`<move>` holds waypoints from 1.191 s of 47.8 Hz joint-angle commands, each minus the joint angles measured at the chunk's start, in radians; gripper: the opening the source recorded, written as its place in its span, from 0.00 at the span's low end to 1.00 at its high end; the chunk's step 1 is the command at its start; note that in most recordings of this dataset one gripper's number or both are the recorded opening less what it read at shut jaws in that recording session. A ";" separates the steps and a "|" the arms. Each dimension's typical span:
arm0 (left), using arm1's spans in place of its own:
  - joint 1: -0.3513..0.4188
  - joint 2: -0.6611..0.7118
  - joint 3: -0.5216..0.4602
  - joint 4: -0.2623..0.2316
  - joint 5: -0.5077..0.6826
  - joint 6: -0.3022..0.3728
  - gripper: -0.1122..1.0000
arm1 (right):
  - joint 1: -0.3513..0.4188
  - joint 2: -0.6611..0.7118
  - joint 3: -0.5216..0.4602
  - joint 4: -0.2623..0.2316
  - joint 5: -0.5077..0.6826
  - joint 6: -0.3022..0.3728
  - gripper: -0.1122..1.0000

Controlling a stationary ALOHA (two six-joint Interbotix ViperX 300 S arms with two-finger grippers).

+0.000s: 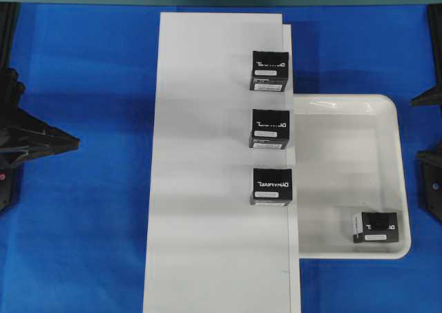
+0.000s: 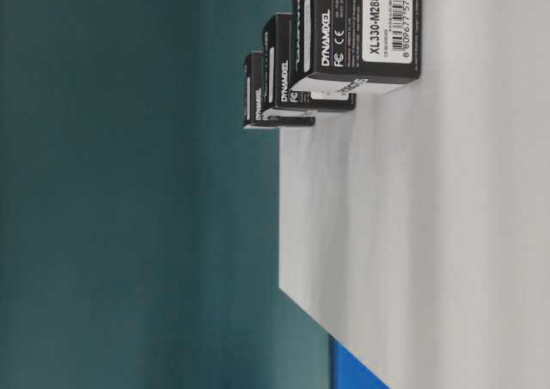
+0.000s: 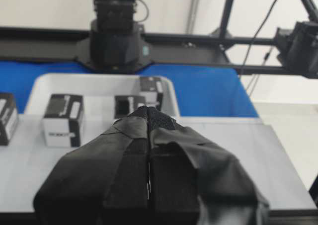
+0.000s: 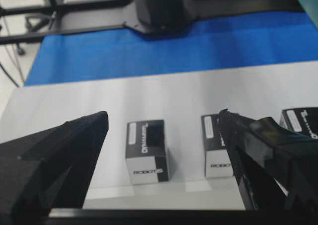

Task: Place the box from the white plastic tray onto the white base.

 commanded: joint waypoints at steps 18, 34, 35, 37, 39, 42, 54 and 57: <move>0.002 0.040 -0.020 0.002 -0.005 -0.009 0.03 | -0.021 -0.141 0.063 0.002 0.072 -0.002 0.97; 0.002 0.071 -0.020 0.003 0.021 0.003 0.03 | -0.031 -0.137 0.080 0.002 0.069 -0.012 0.97; 0.002 0.071 -0.020 0.003 0.025 0.002 0.03 | -0.031 -0.137 0.081 0.002 0.069 -0.012 0.97; 0.002 0.072 -0.021 0.003 0.031 0.002 0.03 | -0.031 -0.137 0.083 0.002 0.071 -0.014 0.97; 0.002 0.072 -0.021 0.003 0.037 0.000 0.03 | -0.031 -0.137 0.084 0.002 0.074 -0.014 0.97; 0.002 0.071 -0.021 0.002 0.040 0.002 0.03 | -0.031 -0.138 0.084 0.002 0.074 -0.015 0.97; 0.000 0.071 -0.020 0.003 0.055 -0.003 0.03 | -0.031 -0.138 0.087 0.002 0.037 -0.017 0.97; 0.002 0.072 -0.021 0.002 0.055 -0.003 0.03 | -0.031 -0.140 0.087 0.002 0.012 -0.015 0.97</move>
